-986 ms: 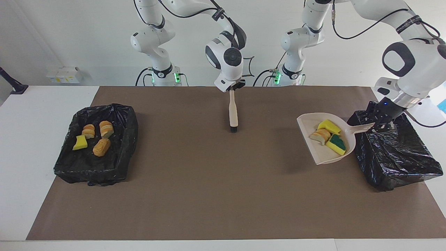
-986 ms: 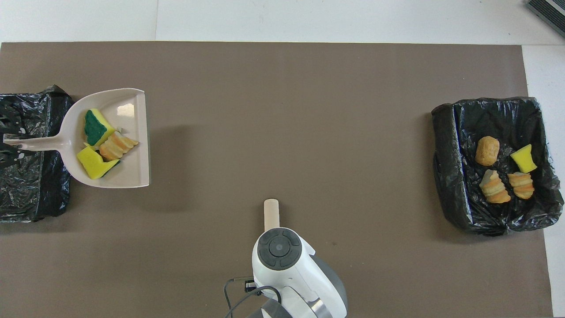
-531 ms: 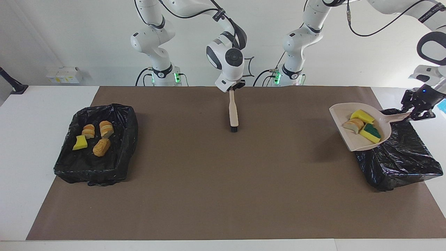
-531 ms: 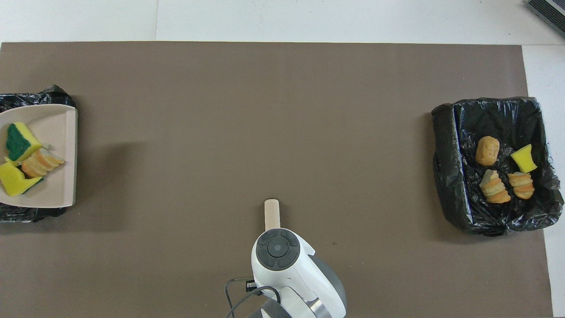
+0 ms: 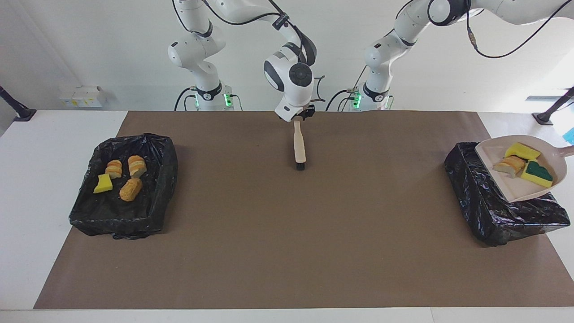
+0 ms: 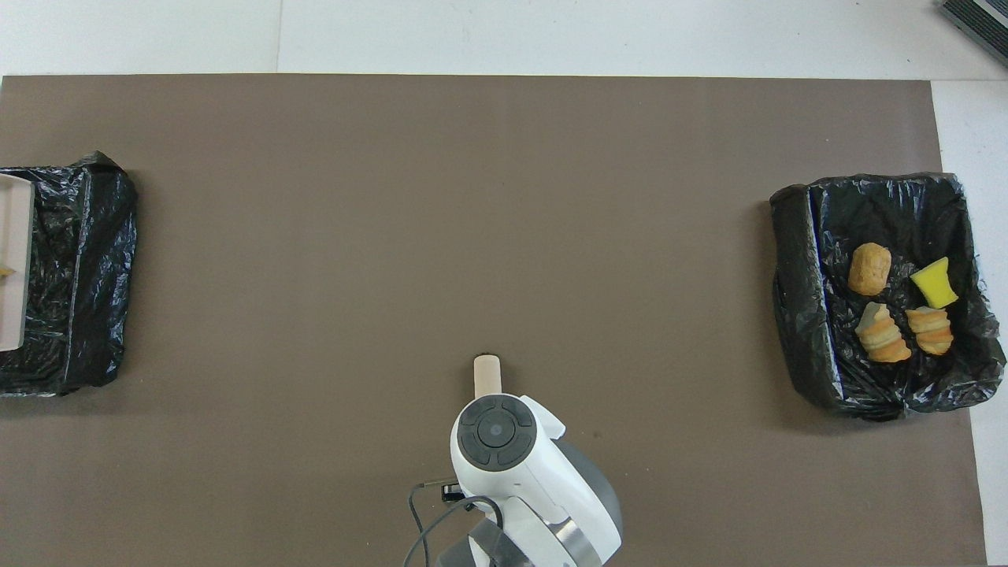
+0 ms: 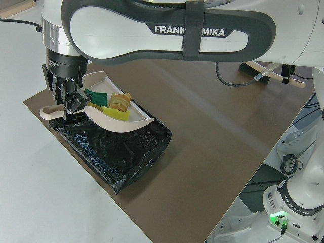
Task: Sweep and dump trash in bin
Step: 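Tip the dustpan with the left gripper to dump trash into the bin, then lay the brush down on the table with the right gripper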
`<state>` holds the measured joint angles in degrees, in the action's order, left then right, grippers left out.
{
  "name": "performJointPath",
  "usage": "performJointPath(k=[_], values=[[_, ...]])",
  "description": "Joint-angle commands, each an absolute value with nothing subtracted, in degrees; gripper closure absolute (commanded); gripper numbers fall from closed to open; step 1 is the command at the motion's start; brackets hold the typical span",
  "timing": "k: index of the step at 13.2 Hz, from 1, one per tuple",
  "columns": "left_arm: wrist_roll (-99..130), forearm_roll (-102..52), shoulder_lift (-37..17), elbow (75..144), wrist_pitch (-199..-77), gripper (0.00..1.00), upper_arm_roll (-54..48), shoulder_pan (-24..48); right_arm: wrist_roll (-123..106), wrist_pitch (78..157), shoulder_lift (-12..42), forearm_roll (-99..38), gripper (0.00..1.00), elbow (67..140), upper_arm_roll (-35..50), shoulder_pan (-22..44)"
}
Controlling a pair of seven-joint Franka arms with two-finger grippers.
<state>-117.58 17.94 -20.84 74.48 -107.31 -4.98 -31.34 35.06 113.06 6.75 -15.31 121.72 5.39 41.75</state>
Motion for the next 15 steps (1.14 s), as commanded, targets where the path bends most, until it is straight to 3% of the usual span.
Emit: performJointPath(k=[1,7,10,15], values=[[-112.45,27.72,-20.75,76.18,-110.82,1.00,-5.01,-28.76,33.93,113.29,6.08,-11.97,0.00,119.27,5.36,37.90],[-91.96,49.26,-14.25,87.70,-110.57,1.00,-5.01,-23.48,33.14,112.59,5.01,-0.37,0.00,109.00,5.45,23.58],[-88.16,64.03,-12.58,88.24,-108.90,1.00,-5.01,-20.13,29.90,108.92,4.05,4.22,0.00,104.52,5.45,17.51],[-87.36,72.16,-8.35,88.33,-106.18,1.00,-5.10,-16.54,12.59,100.99,-2.80,3.17,0.00,101.16,5.36,7.14]])
